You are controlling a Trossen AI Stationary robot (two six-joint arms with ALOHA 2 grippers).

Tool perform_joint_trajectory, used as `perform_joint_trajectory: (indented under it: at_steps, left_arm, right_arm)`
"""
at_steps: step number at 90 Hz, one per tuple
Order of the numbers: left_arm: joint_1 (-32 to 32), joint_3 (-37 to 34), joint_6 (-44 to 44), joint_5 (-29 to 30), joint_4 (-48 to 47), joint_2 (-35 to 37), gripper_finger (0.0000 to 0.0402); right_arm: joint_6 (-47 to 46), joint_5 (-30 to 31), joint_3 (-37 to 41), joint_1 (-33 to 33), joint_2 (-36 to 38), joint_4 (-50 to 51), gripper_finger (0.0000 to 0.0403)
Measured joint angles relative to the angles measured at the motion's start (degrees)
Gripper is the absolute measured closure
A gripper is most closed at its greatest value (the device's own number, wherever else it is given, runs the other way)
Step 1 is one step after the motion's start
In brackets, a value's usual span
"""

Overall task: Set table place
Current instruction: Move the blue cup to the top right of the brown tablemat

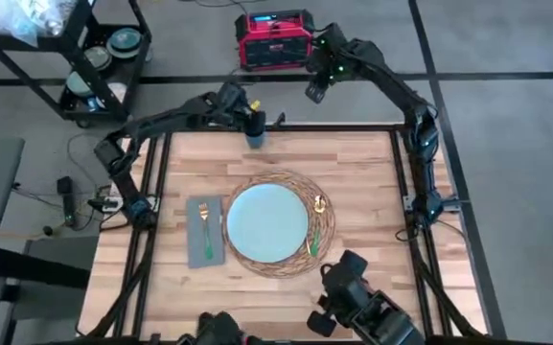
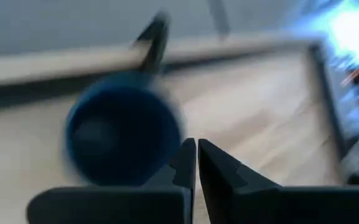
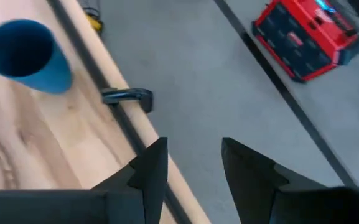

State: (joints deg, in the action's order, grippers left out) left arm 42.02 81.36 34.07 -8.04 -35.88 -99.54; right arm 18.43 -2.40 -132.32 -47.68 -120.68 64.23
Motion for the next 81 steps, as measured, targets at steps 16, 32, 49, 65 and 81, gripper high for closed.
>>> perform_joint_trajectory:
  at_steps: [16, 32, 49, 65, 81]
  left_arm:
    - [0.7, 9.8, -7.4, 5.3, -10.4, 0.1, 0.0401]
    - [2.0, 12.0, -8.7, 3.8, -13.0, 0.0, 0.0401]
    - [1.1, 12.3, -16.8, 0.8, -14.4, -0.7, 0.0374]
    - [0.6, 13.6, -20.8, 0.3, -17.1, -3.0, 0.0308]
    - [0.7, 16.2, -18.1, 5.4, -18.8, -6.8, 0.0241]
  right_arm:
    - [0.0, -0.9, 0.0, 0.6, 0.0, -0.5, 0.0264]
    - [0.0, -1.4, 0.7, 1.0, 0.1, -1.2, 0.0264]
    - [-0.4, -2.1, 3.4, 1.3, 0.1, -0.6, 0.0253]
    - [-0.4, -2.2, 5.0, 1.2, 0.0, -0.4, 0.0225]
    - [-0.4, -2.2, 6.0, 1.1, 0.0, -0.6, 0.0203]
